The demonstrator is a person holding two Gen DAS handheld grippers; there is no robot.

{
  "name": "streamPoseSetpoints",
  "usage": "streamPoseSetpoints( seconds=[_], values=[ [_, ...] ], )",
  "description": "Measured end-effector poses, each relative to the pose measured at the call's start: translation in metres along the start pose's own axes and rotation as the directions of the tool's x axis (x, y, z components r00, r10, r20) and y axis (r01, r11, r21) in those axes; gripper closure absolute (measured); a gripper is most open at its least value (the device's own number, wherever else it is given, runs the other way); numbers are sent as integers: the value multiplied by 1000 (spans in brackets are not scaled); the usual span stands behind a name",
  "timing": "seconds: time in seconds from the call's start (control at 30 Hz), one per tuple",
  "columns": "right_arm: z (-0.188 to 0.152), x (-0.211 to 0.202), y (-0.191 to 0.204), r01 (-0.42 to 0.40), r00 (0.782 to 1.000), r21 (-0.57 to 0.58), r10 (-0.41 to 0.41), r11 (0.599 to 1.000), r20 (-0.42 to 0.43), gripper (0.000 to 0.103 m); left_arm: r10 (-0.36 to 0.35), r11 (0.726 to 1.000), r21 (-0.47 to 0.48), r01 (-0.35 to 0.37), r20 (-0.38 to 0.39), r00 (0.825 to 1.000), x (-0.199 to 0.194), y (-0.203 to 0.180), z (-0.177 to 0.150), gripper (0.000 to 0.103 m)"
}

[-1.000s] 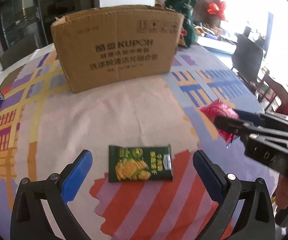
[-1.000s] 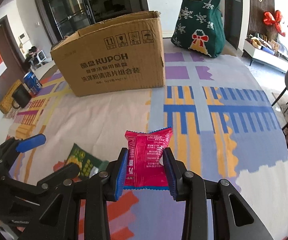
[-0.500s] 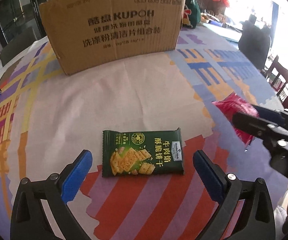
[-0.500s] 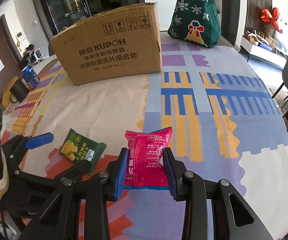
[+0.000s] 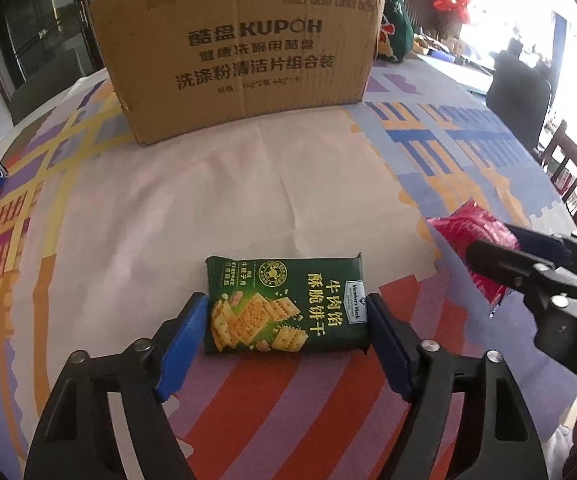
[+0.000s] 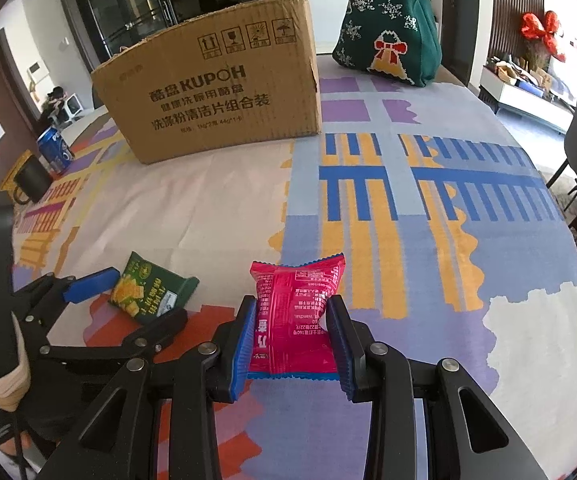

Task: Organize snacks
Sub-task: 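Grasp the pink bag with the right gripper while the left gripper grasps the green cracker pack, then carry the pink bag and cracker pack over the box and open both grippers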

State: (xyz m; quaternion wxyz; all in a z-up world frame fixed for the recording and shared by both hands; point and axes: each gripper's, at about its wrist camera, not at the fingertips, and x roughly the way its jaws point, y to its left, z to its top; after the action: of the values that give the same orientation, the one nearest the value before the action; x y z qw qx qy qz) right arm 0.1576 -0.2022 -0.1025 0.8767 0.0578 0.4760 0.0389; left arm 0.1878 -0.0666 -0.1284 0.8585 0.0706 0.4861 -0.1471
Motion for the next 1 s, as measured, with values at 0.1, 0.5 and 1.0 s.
streamPoseSetpoints(
  seconds=[0.1,0.5,1.0],
  values=[
    [0,2,1,0,1000,-3,0,1000,-5,67,-27,999,-20,27,2,1000,-3,3,1,32],
    [4,-6,7,-12,1000,-15,13,1000,17,67,-9,999,-46,13,88,996,-34,7,15,34],
    [35,-30,16,-23,993,-32,26,999,114,67,25,997,-72,-10,209,978,-71,20,43,34]
  ],
)
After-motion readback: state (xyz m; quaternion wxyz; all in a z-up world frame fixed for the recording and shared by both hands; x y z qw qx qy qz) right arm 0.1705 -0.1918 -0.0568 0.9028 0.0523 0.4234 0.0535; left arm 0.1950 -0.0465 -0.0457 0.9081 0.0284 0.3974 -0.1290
